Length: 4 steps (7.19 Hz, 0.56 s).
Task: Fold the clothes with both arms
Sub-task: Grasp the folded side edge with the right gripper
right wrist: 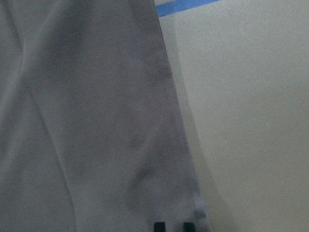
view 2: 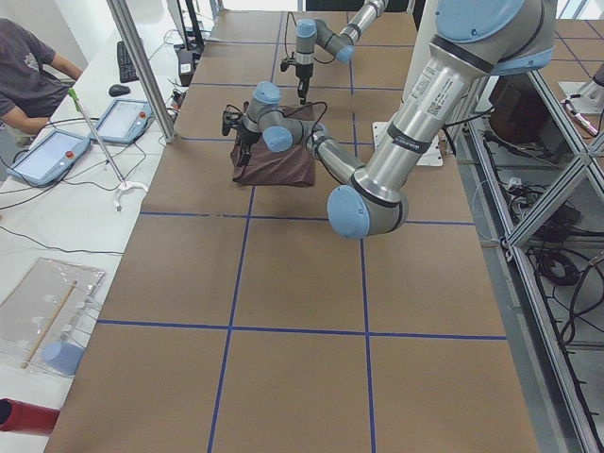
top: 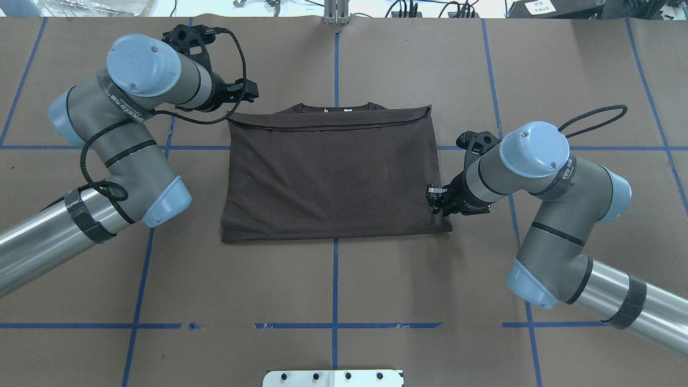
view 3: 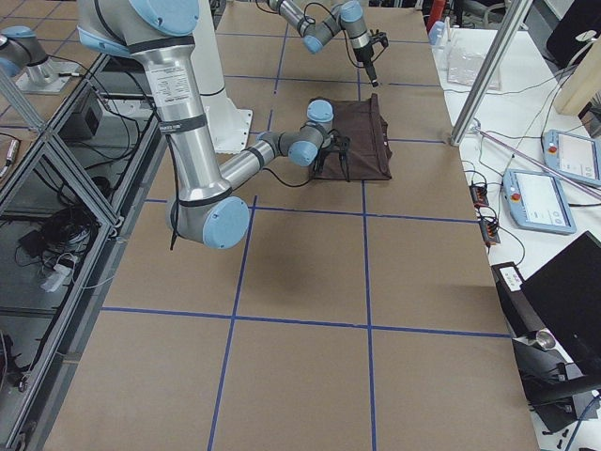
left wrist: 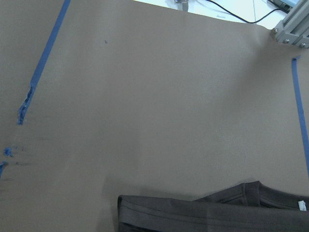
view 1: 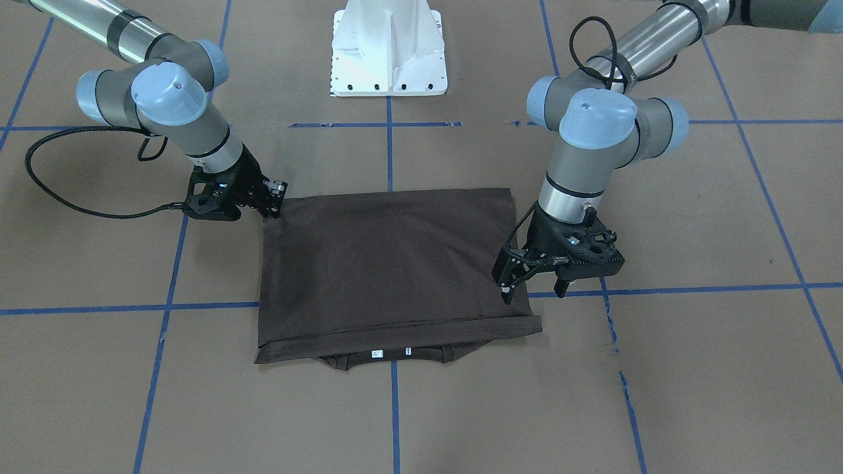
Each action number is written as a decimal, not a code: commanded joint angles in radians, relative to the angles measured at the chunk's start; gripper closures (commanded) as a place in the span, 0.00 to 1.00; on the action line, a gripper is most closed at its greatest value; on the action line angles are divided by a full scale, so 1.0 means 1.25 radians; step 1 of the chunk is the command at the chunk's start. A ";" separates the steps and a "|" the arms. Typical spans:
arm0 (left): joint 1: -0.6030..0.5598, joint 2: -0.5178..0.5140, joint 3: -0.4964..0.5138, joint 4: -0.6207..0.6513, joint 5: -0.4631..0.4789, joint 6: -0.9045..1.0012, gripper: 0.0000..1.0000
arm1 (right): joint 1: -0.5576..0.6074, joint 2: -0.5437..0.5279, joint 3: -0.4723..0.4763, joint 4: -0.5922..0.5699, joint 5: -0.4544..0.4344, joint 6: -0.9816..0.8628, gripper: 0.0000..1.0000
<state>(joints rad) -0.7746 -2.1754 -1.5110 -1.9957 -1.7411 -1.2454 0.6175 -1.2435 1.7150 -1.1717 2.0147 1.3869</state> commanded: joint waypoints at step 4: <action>0.000 0.001 0.001 -0.015 0.001 -0.001 0.00 | -0.001 0.000 -0.018 -0.003 -0.003 0.001 0.14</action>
<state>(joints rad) -0.7747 -2.1743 -1.5097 -2.0126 -1.7401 -1.2496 0.6167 -1.2440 1.7001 -1.1749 2.0104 1.3877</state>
